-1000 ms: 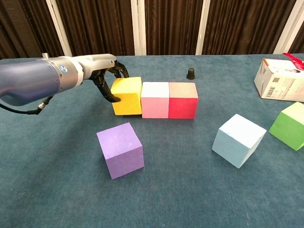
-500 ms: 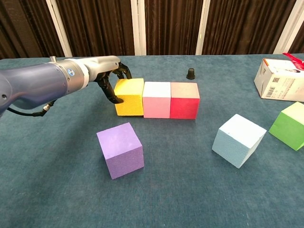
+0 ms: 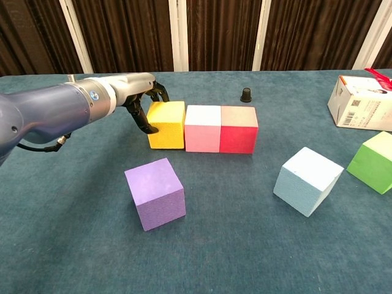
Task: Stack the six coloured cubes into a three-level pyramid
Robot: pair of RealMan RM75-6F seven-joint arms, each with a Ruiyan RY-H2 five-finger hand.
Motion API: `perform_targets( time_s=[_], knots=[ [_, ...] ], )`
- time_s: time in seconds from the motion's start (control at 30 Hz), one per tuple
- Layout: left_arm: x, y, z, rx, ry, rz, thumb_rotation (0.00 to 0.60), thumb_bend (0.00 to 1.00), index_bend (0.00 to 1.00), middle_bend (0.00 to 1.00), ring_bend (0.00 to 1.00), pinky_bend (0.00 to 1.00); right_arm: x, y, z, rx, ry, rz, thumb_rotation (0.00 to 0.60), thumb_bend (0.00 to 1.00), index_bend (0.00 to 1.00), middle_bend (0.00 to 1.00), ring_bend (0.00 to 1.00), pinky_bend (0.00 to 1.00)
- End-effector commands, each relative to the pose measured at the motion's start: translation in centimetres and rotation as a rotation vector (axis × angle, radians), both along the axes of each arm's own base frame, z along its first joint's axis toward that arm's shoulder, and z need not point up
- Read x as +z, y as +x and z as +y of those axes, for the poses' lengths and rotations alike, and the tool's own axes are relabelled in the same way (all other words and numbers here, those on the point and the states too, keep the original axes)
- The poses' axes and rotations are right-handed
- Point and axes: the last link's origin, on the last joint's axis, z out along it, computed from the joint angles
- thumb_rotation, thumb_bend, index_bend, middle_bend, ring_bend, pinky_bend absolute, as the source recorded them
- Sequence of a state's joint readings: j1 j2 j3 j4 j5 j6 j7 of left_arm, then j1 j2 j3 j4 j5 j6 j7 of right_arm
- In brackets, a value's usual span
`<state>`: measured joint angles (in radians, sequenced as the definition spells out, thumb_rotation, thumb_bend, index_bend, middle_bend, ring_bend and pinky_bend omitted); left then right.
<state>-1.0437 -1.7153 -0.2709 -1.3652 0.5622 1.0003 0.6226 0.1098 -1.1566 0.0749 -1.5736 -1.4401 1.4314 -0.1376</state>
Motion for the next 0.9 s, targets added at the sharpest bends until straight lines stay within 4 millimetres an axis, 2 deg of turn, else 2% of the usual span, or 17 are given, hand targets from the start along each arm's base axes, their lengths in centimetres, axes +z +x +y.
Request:
perform_targets(
  time_s=[0.03, 0.9],
  knots=[
    [-0.05, 0.03, -0.01, 0.003, 0.003, -0.001, 0.6, 0.44, 0.28, 0.27, 0.0, 0.0, 0.0, 0.0, 0.0, -0.001, 0.001, 0.0, 0.6, 0.24, 0.1, 0.09, 0.0, 0.0],
    [-0.57, 0.44, -0.36, 0.021, -0.03, 0.003, 0.6, 0.38, 0.22, 0.21, 0.0, 0.0, 0.03, -0.07, -0.01, -0.008, 0.0, 0.003, 0.6, 0.24, 0.1, 0.09, 0.0, 0.0]
  ],
)
